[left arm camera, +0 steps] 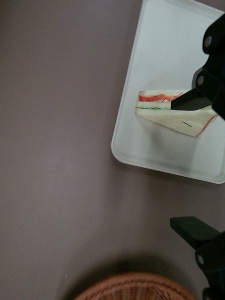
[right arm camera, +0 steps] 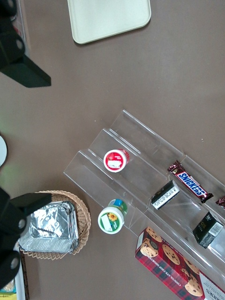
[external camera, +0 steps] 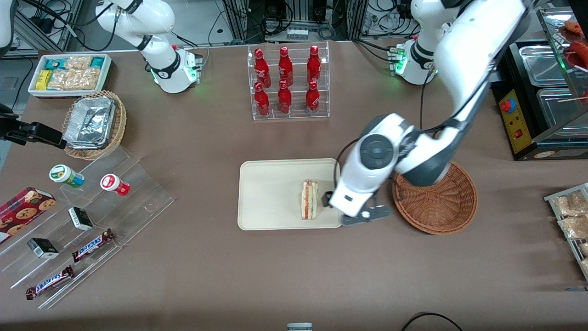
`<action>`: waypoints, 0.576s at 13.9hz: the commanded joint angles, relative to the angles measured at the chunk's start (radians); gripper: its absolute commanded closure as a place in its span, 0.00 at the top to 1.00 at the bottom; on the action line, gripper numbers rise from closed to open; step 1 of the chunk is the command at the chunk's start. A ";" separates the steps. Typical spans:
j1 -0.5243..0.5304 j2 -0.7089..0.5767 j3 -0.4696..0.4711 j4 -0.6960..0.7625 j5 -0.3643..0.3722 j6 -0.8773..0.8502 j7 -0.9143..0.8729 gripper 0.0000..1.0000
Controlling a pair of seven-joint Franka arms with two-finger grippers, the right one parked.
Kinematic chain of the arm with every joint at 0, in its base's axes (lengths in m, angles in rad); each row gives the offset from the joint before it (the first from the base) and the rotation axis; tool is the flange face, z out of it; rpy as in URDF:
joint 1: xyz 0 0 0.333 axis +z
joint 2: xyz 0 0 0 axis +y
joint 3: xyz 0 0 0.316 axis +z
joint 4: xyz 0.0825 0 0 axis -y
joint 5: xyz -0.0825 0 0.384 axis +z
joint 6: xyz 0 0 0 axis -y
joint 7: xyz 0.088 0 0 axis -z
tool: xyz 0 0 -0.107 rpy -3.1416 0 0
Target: Place sandwich from basket to tray
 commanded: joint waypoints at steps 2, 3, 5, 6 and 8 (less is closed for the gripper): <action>0.163 -0.090 -0.007 -0.018 -0.169 -0.059 0.213 1.00; 0.203 -0.115 -0.005 -0.020 -0.200 -0.084 0.275 1.00; 0.257 -0.143 -0.005 -0.017 -0.203 -0.142 0.332 1.00; 0.269 -0.152 0.000 -0.015 -0.197 -0.163 0.334 1.00; 0.288 -0.172 0.006 -0.014 -0.191 -0.182 0.335 1.00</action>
